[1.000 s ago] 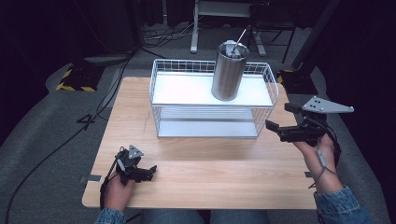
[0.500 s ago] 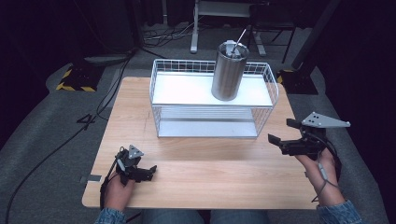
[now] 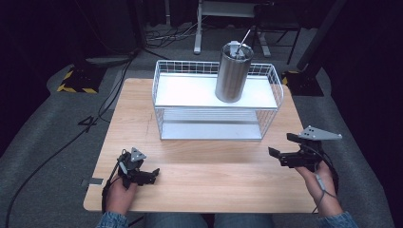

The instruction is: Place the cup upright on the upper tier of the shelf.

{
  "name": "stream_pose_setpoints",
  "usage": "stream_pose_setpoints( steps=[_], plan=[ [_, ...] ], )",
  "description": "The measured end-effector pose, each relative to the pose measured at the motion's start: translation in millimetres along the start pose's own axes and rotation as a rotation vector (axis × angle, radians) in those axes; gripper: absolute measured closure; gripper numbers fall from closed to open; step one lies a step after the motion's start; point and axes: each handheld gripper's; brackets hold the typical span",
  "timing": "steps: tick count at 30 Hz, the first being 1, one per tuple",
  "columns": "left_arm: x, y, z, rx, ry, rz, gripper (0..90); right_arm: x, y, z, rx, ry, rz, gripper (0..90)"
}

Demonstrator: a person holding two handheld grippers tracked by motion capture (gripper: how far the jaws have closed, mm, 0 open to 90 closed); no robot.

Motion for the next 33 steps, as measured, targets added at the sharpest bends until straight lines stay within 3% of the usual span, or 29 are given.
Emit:
stream_pose_setpoints(
  steps=[19, 29, 33],
  plan=[
    [-0.2, 0.1, 0.0, 0.001, 0.001, 0.003, 0.0, 4.6, 46.0, -35.5, 0.116, -0.031, -0.029, 9.2],
    [-0.2, 0.1, -0.2, -0.002, -0.001, 0.002, 0.0, 10.8, 69.2, -50.7, 0.157, -0.043, -0.025, 12.2],
    [-0.1, 0.1, -0.1, -0.002, -0.002, 0.000, 0.0, 16.9, 78.4, -57.5, 0.174, -0.029, 0.006, 12.2]
  ],
)
Point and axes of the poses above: each handheld gripper's, and its own axes: z roughly backward along the jaws, y roughly out of its underside, x roughly to its left, and after that the axes turned 8 degrees about y, right-handed
